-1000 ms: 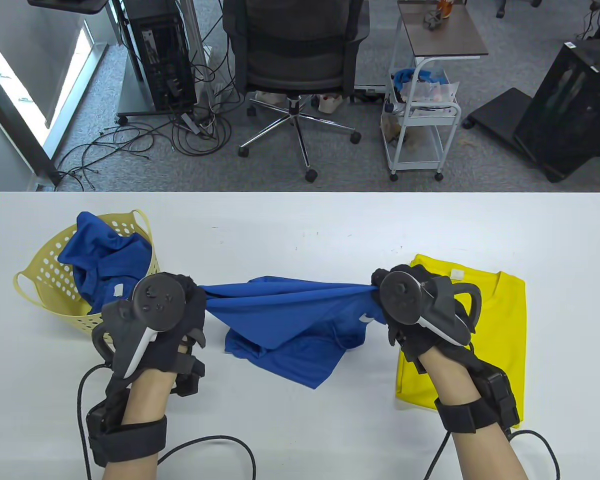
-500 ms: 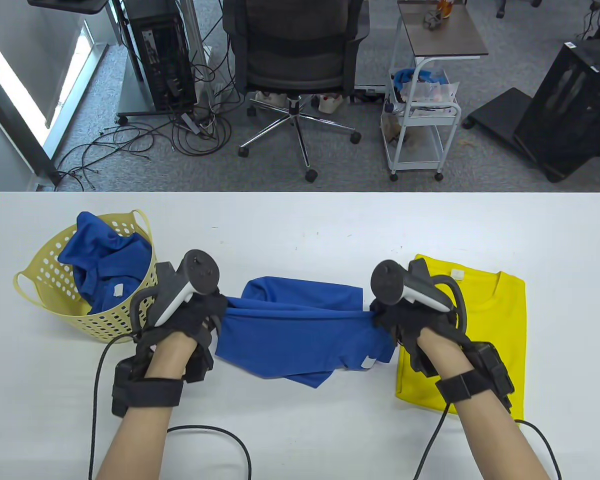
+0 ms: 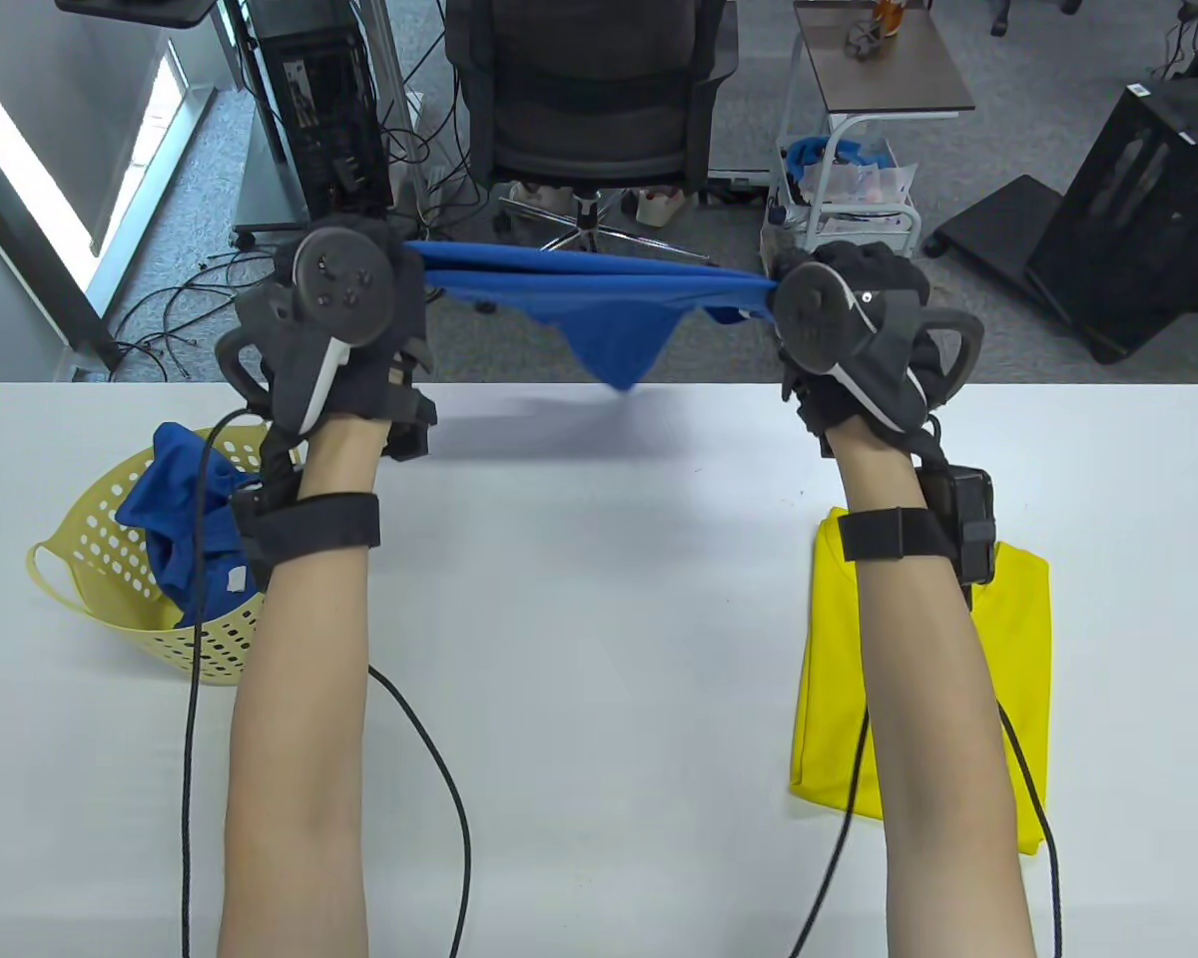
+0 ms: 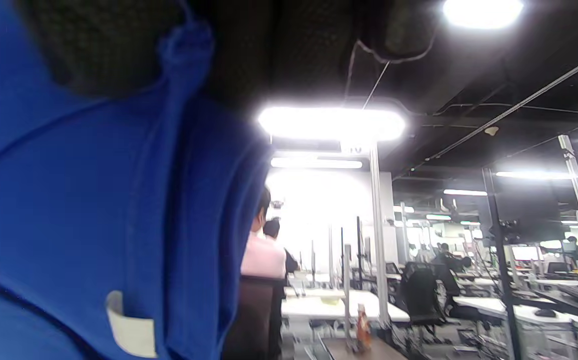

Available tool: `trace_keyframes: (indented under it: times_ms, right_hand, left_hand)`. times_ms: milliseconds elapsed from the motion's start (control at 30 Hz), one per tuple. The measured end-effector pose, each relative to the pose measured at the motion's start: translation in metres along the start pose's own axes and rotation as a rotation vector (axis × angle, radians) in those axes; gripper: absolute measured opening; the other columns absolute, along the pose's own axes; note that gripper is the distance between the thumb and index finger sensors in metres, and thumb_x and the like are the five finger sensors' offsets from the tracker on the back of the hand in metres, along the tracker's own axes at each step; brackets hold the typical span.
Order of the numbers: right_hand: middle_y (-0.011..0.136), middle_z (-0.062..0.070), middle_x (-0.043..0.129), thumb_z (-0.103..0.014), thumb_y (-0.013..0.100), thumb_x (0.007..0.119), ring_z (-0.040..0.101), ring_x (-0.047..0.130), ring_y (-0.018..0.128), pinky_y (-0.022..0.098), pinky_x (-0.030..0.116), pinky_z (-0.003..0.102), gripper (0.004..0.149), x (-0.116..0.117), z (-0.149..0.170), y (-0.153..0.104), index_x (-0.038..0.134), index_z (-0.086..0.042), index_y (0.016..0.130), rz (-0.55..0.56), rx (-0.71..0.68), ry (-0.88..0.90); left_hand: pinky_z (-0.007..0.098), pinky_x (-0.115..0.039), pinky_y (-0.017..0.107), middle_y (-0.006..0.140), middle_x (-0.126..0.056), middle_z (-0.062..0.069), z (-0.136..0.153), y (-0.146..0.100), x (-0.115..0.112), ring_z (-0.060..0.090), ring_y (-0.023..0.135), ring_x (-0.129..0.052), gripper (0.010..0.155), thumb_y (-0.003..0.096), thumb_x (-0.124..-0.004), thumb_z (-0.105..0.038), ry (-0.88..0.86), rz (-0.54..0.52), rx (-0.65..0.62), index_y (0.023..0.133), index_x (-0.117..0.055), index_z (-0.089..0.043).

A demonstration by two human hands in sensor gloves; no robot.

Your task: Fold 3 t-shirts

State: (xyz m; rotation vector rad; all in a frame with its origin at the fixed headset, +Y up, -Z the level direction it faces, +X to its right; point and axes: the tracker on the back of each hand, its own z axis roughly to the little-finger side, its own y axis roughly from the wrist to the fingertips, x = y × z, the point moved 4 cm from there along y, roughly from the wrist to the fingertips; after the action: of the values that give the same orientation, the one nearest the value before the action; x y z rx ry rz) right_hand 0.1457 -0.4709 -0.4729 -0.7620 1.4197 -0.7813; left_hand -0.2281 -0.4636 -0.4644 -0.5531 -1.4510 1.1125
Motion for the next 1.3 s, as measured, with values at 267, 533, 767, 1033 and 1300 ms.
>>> trace_keyframes:
  times_ms: [267,533,767,1033,1300]
  right_hand:
    - [0.072,-0.004,0.094,-0.040,0.033,0.087,0.029,0.087,0.075,0.064,0.061,0.054,0.039,0.113,-0.001,-0.114,0.088,-0.031,0.071,-0.474,-0.043,-0.005]
    - [0.072,-0.004,0.093,-0.040,0.034,0.087,0.028,0.086,0.076,0.065,0.059,0.055,0.039,0.126,-0.004,-0.166,0.088,-0.031,0.071,-0.571,-0.081,0.016]
    - [0.073,-0.002,0.093,-0.038,0.035,0.086,0.028,0.087,0.075,0.065,0.060,0.054,0.039,0.106,-0.004,-0.172,0.087,-0.029,0.073,-0.575,-0.117,0.040]
    - [0.074,-0.002,0.092,-0.037,0.036,0.084,0.029,0.086,0.076,0.065,0.059,0.055,0.039,0.017,-0.009,-0.166,0.087,-0.029,0.074,-0.490,-0.164,0.022]
    - [0.075,-0.002,0.092,-0.037,0.037,0.084,0.030,0.086,0.077,0.065,0.059,0.056,0.039,-0.032,0.000,-0.175,0.087,-0.029,0.075,-0.465,-0.141,0.008]
  left_hand:
    - [0.049,-0.068,0.066,0.080,-0.084,-0.003,0.065,-0.118,-0.125,0.023,0.079,-0.079,0.037,0.0432,-0.079,-0.050,0.111,0.475,0.082,0.074,-0.088,-0.032]
    - [0.052,-0.065,0.069,0.081,-0.083,-0.002,0.086,-0.166,-0.124,0.024,0.082,-0.076,0.038,0.0437,-0.077,-0.051,0.125,0.616,0.104,0.075,-0.087,-0.031]
    - [0.051,-0.065,0.069,0.080,-0.083,-0.001,0.081,-0.175,-0.103,0.025,0.082,-0.076,0.039,0.0438,-0.076,-0.051,0.145,0.642,0.078,0.074,-0.087,-0.030]
    - [0.052,-0.065,0.069,0.079,-0.083,0.000,0.067,-0.181,-0.025,0.026,0.081,-0.076,0.039,0.0442,-0.075,-0.050,0.122,0.544,0.079,0.074,-0.087,-0.029]
    - [0.052,-0.065,0.068,0.078,-0.084,0.001,0.047,-0.188,0.023,0.026,0.080,-0.077,0.039,0.0447,-0.076,-0.051,0.138,0.492,0.062,0.074,-0.088,-0.027]
